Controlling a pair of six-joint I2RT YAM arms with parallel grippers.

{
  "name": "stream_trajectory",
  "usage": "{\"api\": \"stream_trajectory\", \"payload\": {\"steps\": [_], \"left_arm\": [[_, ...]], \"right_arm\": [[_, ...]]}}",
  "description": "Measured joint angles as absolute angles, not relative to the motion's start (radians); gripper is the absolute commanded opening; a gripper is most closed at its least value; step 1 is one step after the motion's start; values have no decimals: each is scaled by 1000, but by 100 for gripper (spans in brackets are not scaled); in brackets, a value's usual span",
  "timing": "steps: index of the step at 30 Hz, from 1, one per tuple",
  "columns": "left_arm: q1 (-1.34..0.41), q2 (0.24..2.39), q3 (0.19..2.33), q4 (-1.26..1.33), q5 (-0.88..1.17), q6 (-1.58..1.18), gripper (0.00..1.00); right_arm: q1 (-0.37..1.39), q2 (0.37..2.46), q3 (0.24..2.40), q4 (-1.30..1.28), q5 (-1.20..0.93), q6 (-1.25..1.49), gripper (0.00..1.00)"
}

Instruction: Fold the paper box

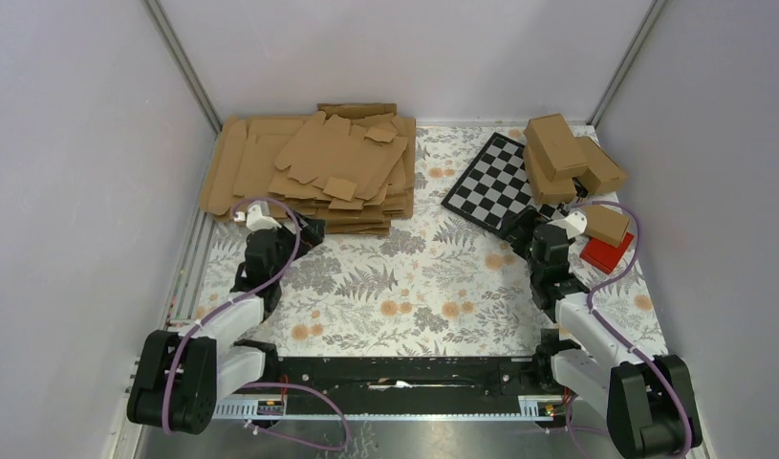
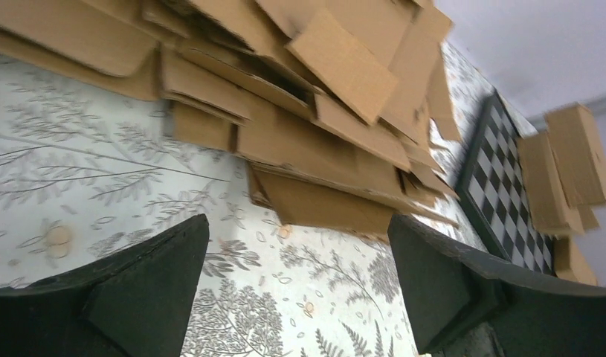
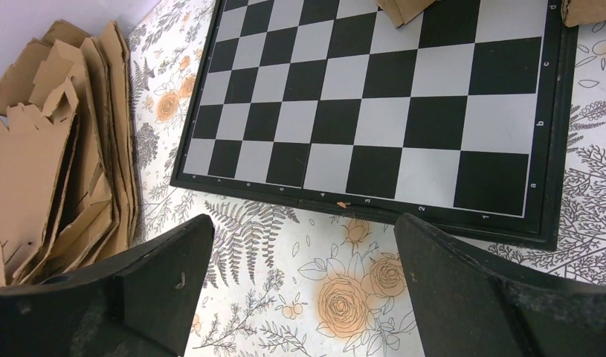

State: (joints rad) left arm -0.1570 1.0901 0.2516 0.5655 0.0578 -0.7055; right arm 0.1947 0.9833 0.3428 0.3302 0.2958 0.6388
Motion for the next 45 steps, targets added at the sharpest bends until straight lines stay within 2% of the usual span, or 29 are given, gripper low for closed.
{"api": "stream_trajectory", "payload": {"steps": [11,16,23,28,31,41,43,45], "left_arm": [[-148,1079,452,286,-216,-822,99],[-40,1230,654,221,-226,-876,97],[2,1468,889,167,-228,-884,80],[38,1626,1030,151,-194,-881,57],[70,1705,1071,150,-166,-882,53],[113,1934,1244,97,-65,-865,52],[113,1965,1269,97,-46,-866,44],[113,1994,1291,96,-17,-870,30]], "right_arm": [[195,982,331,346,294,665,100],[195,981,331,348,287,670,100],[195,981,331,348,284,670,100],[195,984,331,350,274,669,100],[195,992,331,350,270,668,99],[195,1042,331,376,267,667,100],[195,1050,331,378,266,667,100],[195,1054,331,380,266,666,99]]}}
